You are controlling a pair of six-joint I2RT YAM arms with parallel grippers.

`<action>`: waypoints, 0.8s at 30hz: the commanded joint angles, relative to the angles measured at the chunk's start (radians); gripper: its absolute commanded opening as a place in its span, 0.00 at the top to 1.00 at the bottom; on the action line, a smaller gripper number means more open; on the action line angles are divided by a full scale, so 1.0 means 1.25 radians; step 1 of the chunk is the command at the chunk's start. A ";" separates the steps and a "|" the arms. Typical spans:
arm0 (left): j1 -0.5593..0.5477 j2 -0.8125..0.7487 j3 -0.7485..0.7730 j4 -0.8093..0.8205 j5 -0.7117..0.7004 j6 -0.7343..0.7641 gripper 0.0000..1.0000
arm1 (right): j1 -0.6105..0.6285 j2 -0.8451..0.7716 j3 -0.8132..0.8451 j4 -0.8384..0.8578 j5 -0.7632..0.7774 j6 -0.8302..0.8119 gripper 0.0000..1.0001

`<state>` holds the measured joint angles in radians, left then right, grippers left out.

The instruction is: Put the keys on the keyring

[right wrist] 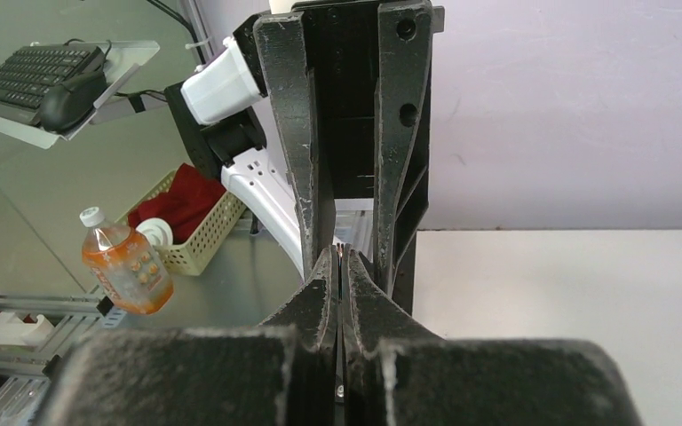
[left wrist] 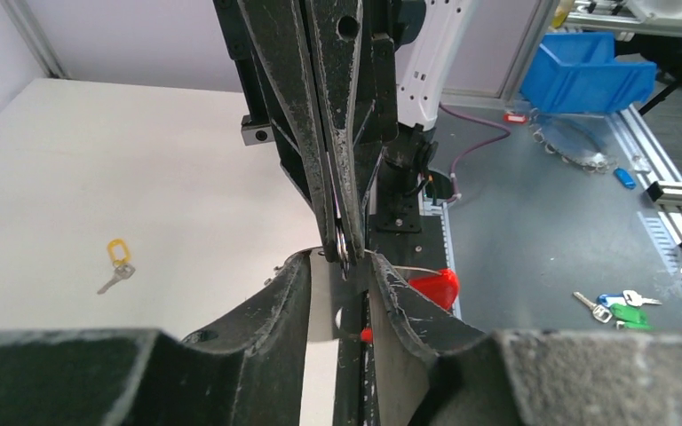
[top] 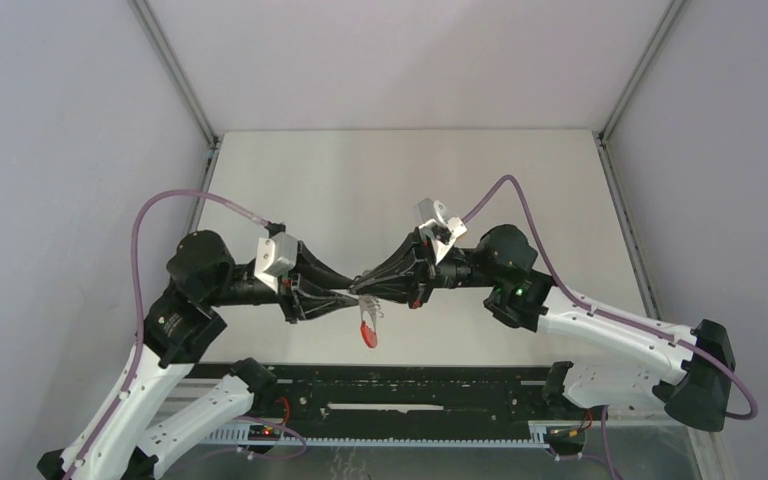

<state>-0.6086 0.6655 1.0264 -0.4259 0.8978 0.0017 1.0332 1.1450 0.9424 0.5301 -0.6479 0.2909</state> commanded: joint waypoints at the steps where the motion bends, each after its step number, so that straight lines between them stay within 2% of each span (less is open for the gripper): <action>1: -0.003 -0.006 -0.018 0.057 0.054 -0.060 0.65 | 0.019 -0.022 0.001 0.057 0.040 -0.006 1.00; 5: -0.003 -0.017 -0.030 0.049 0.049 -0.053 0.69 | 0.024 -0.026 -0.007 0.072 0.051 -0.006 1.00; 9: -0.003 -0.023 -0.041 0.047 0.033 -0.037 0.82 | 0.024 -0.024 -0.016 0.107 0.051 0.016 1.00; 19: -0.003 -0.043 -0.055 0.149 -0.013 -0.100 0.93 | 0.033 -0.010 -0.030 0.156 0.053 0.050 1.00; 21: -0.003 -0.044 -0.056 0.161 -0.028 -0.122 0.93 | 0.036 -0.006 -0.033 0.163 0.054 0.054 1.00; 22: -0.003 -0.044 -0.056 0.165 -0.030 -0.131 0.87 | 0.039 -0.004 -0.033 0.162 0.054 0.053 1.00; 23: -0.003 -0.042 -0.056 0.168 -0.029 -0.138 0.76 | 0.041 -0.002 -0.034 0.162 0.056 0.053 1.00; 24: -0.003 -0.043 -0.056 0.170 -0.025 -0.140 0.72 | 0.043 -0.001 -0.034 0.164 0.058 0.053 1.00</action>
<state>-0.6094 0.6167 0.9722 -0.2852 0.8967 -0.1135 1.0687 1.1378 0.9024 0.6735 -0.5858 0.3283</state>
